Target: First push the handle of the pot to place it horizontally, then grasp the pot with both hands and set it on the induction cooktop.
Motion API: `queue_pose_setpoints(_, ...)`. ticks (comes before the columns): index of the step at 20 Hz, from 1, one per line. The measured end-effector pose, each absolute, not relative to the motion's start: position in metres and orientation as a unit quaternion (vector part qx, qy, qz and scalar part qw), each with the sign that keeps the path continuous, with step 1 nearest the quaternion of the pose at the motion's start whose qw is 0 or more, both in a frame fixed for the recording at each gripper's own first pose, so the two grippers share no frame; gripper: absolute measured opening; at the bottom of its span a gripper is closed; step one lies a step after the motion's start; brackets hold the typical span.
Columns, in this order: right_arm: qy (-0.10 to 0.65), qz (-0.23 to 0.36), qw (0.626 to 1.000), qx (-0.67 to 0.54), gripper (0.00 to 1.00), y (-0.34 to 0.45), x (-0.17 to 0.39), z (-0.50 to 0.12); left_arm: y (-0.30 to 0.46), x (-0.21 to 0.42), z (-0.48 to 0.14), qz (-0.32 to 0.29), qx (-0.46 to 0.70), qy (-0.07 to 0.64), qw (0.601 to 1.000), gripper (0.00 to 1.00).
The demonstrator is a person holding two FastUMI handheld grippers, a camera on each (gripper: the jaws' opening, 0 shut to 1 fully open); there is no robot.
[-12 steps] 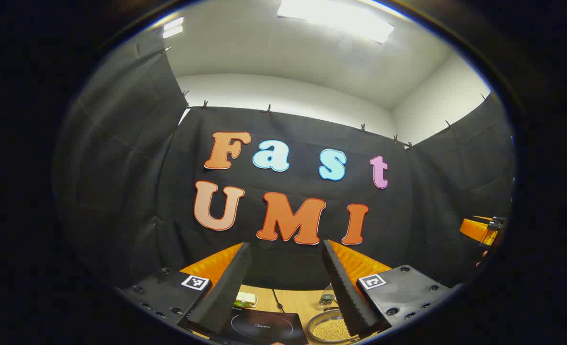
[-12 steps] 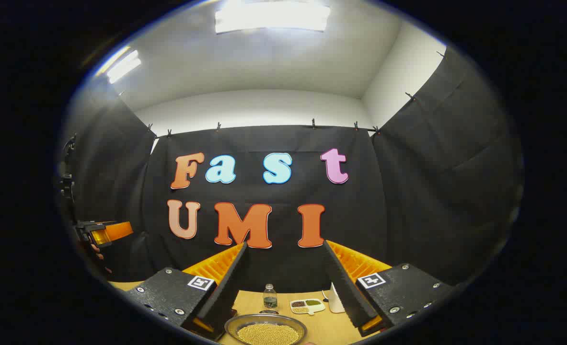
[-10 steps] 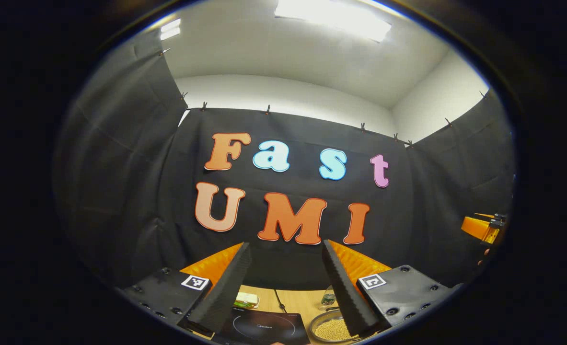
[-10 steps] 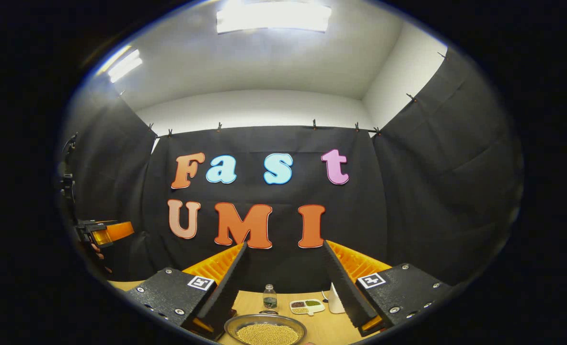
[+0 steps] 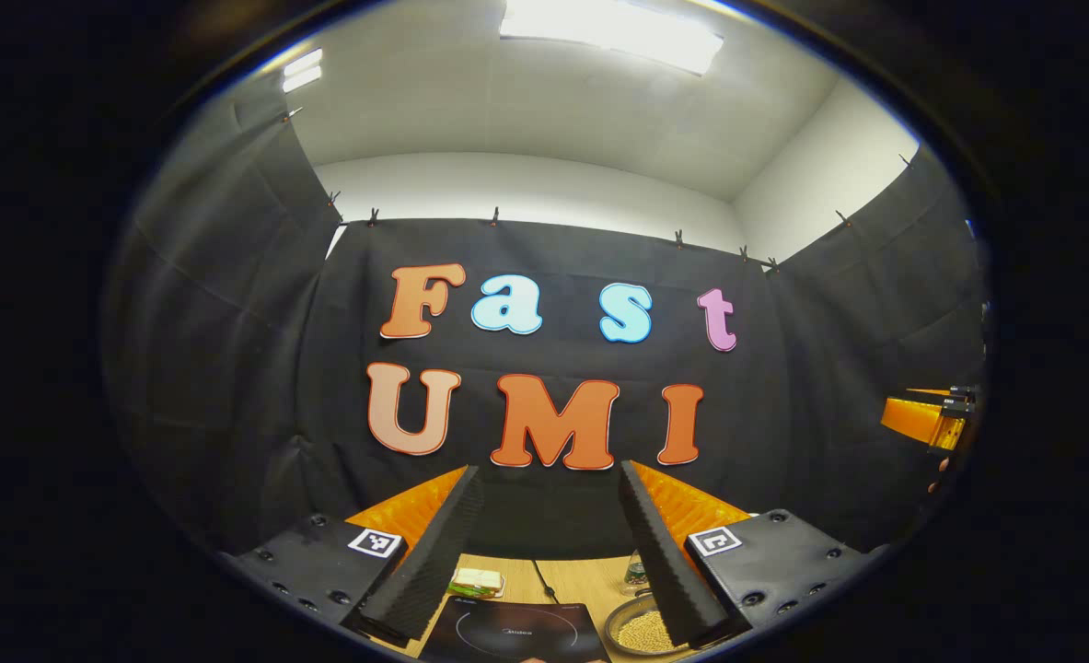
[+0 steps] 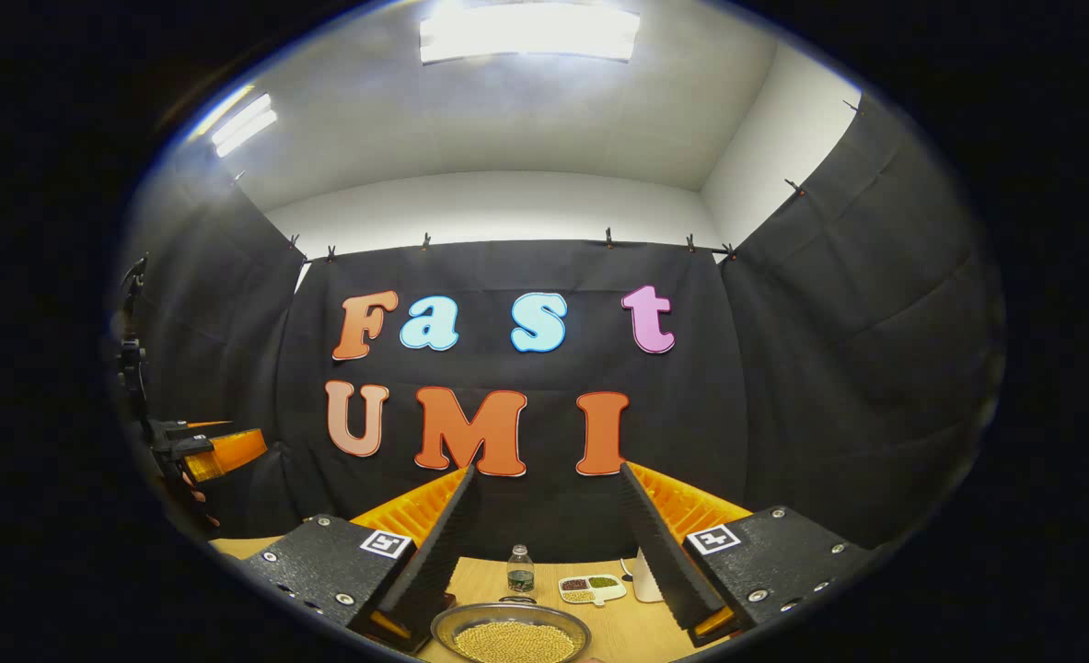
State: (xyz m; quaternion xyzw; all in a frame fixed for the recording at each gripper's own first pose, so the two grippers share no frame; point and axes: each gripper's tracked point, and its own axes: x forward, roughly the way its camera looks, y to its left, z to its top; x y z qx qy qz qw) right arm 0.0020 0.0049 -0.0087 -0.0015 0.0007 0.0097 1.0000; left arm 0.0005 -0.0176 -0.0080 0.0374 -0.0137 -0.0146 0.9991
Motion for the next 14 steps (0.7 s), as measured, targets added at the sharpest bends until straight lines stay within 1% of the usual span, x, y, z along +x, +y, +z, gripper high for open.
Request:
queue_pose_setpoints(3,0.009,0.018,1.000,0.000,0.93,0.011,0.006,-0.016,-0.019,0.001,-0.009,-0.015,0.047,-0.016,0.999,0.98)
queue_pose_setpoints(4,0.012,0.021,1.000,0.001,0.97,0.013,0.007,-0.019,-0.017,0.001,-0.009,-0.013,0.050,-0.017,0.999,0.98)
queue_pose_setpoints(6,0.016,0.027,1.000,0.001,0.97,0.019,0.010,-0.021,-0.016,0.003,-0.007,-0.011,0.049,-0.020,0.999,0.97)
queue_pose_setpoints(7,0.017,0.029,0.999,0.001,0.93,0.021,0.010,-0.023,-0.015,0.003,-0.006,-0.011,0.047,-0.022,0.999,0.96)
queue_pose_setpoints(14,0.025,0.042,0.999,0.001,0.93,0.029,0.006,-0.030,-0.006,0.005,-0.006,0.001,0.043,-0.018,0.999,0.97)
